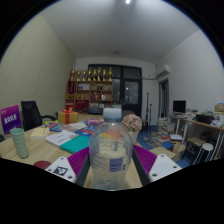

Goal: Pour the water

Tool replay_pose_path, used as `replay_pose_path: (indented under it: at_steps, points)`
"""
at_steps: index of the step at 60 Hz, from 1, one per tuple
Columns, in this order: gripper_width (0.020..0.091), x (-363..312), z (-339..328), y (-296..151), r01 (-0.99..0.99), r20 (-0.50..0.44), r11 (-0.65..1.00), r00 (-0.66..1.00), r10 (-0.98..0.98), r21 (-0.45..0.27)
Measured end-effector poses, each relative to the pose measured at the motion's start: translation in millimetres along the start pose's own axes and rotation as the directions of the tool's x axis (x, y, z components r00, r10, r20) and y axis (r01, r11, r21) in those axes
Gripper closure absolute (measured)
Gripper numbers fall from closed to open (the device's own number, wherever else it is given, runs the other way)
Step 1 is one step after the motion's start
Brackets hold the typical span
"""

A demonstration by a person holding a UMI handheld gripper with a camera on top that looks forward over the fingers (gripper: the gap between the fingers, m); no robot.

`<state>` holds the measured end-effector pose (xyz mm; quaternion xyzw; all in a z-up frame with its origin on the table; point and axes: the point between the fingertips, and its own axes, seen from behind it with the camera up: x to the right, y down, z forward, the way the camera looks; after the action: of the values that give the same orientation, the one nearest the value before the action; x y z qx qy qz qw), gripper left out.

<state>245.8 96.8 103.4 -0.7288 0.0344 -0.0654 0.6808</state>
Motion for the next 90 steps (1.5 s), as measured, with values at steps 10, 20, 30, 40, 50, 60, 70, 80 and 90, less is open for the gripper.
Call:
replay_pose_path:
  at_steps: [10, 20, 30, 40, 50, 60, 70, 80, 90]
  points:
    - [0.0499, -2.1, 6.3, 4.1, -0.012, -0.026, 1.000, 1.000, 0.012, 0.000]
    - [0.0589, -15.2, 4.1, 7.8, 0.001, -0.016, 1.000, 1.000, -0.001, -0.016]
    - [0.0601, -43.6, -5.5, -46.0, 0.224, -0.026, 0.974, 0.974, -0.223, 0.027]
    - [0.0601, -112.3, -6.6, -132.1, 0.804, -0.172, 0.590, 0.593, -0.786, 0.077]
    - [0.0597, -185.8, -4.4, -148.4, 0.998, -0.199, 0.055, 0.061, -0.978, 0.037]
    - [0.0597, -248.1, 2.6, -129.2, 0.904, -0.237, -0.427, -0.416, -0.878, -0.006]
    - [0.0602, -286.1, -5.3, -114.4, 0.713, -0.267, -0.701, -0.681, -0.682, -0.026]
    - [0.0601, -295.3, 0.6, -110.3, 0.653, -0.255, -0.756, -0.738, -0.625, -0.038]
    - [0.0595, -294.7, 0.8, -121.4, 0.805, -0.265, -0.593, -0.568, -0.779, 0.015]
